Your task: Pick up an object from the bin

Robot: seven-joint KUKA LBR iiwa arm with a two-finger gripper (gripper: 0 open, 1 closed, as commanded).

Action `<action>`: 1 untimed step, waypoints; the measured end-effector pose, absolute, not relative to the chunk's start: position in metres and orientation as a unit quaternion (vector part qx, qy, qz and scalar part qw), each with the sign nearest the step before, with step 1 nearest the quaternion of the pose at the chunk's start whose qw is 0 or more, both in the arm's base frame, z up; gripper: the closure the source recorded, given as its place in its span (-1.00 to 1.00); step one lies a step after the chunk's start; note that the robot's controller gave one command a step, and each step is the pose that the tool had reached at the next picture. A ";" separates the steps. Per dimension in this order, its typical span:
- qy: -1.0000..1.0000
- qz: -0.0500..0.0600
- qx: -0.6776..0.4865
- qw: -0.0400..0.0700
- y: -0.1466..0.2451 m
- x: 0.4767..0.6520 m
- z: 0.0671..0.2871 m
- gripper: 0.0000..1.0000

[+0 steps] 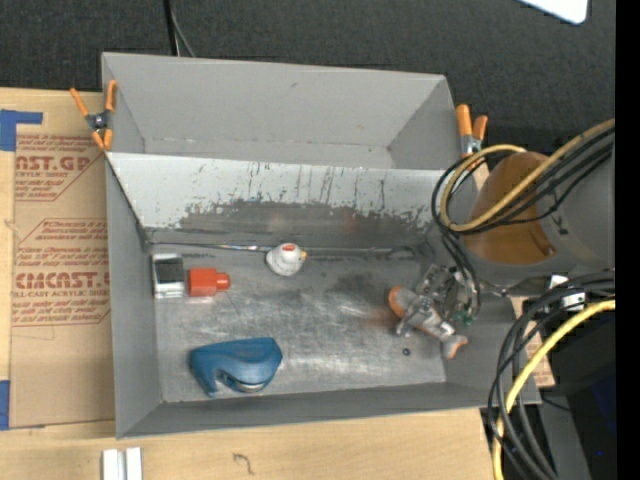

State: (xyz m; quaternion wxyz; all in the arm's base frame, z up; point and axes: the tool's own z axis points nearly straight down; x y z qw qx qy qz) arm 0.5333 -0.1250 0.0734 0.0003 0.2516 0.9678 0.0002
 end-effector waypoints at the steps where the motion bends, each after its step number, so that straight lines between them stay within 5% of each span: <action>1: 0.968 0.000 0.251 0.000 -0.125 0.533 0.081 1.00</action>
Offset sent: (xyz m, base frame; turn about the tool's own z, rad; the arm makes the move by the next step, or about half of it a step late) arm 0.0000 0.0001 0.0147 0.0000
